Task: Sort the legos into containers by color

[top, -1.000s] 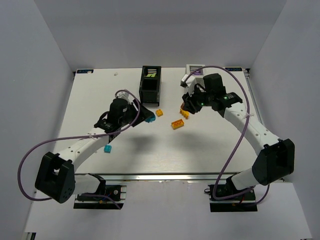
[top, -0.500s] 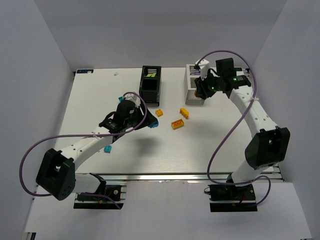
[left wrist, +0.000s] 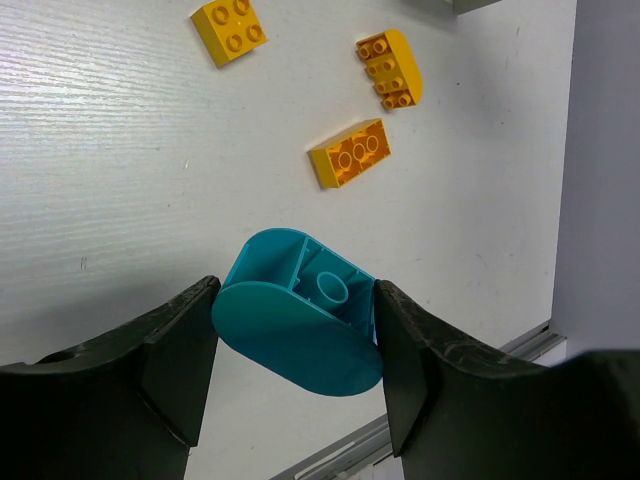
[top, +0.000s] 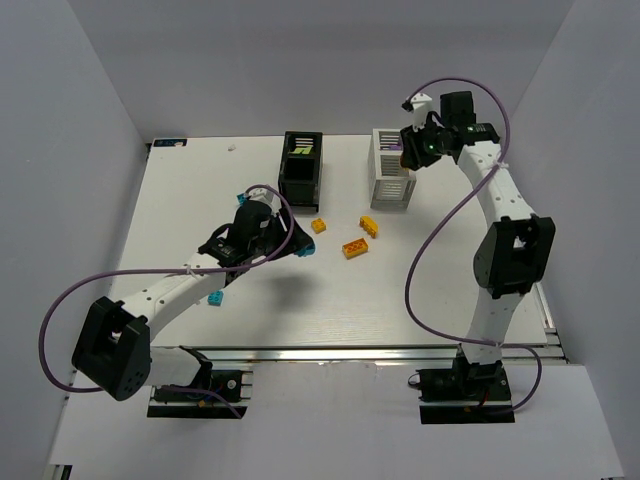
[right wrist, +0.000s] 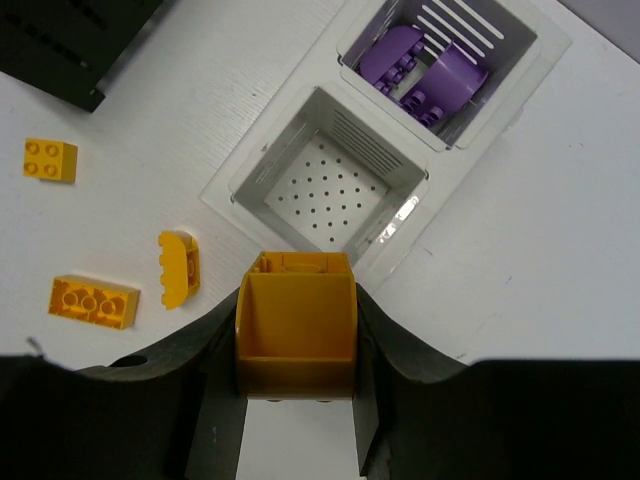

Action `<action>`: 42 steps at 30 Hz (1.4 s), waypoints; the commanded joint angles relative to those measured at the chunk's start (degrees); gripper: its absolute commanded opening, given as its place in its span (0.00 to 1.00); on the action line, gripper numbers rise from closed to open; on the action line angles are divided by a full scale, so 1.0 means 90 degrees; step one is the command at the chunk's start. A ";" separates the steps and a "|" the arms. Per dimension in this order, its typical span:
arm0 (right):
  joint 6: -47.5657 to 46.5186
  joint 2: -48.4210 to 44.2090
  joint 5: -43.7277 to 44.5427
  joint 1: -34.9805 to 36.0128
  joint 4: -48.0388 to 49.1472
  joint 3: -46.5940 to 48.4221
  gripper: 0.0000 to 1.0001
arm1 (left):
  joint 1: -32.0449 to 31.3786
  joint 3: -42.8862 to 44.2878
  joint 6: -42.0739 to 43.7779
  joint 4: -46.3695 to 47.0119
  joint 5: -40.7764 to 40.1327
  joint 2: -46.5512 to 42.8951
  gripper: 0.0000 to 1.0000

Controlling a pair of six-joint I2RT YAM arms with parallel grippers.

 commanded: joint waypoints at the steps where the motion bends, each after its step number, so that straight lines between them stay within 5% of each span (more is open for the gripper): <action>1: 0.0120 0.0280 -0.0210 0.0036 0.0051 0.0548 0.00 | -0.0025 0.0097 0.0077 -0.0058 -0.0116 -0.0150 0.00; 8: 0.0052 0.0905 -0.0190 0.0036 0.0130 0.0919 0.00 | -0.0025 0.0342 0.0126 -0.0166 -0.0155 -0.0111 0.00; 17: -0.0026 0.1062 -0.0444 0.0055 0.0061 0.0930 0.25 | -0.0025 0.0459 0.0096 -0.0205 -0.0204 -0.0140 0.00; 20: -0.0026 0.1052 -0.0454 0.0055 0.0081 0.0871 0.49 | -0.0025 0.0537 0.0096 -0.0215 -0.0194 -0.0101 0.00; 21: -0.0026 0.1062 -0.0444 0.0055 0.0090 0.0861 0.68 | -0.0025 0.0556 0.0106 -0.0215 -0.0185 -0.0082 0.00; 25: -0.0046 0.1004 -0.0405 0.0055 0.0149 0.0822 0.85 | -0.0025 0.0693 0.0145 -0.0234 -0.0165 -0.0023 0.00; 37: -0.0270 -0.0118 -0.0366 0.0036 0.1095 0.0314 0.89 | -0.0025 0.0869 0.0165 -0.0185 -0.0077 -0.0033 0.00; 42: -0.0230 -0.0850 -0.1388 -0.0130 0.1702 -0.0446 0.89 | -0.0025 0.0908 0.0174 -0.0030 0.0059 -0.0043 0.00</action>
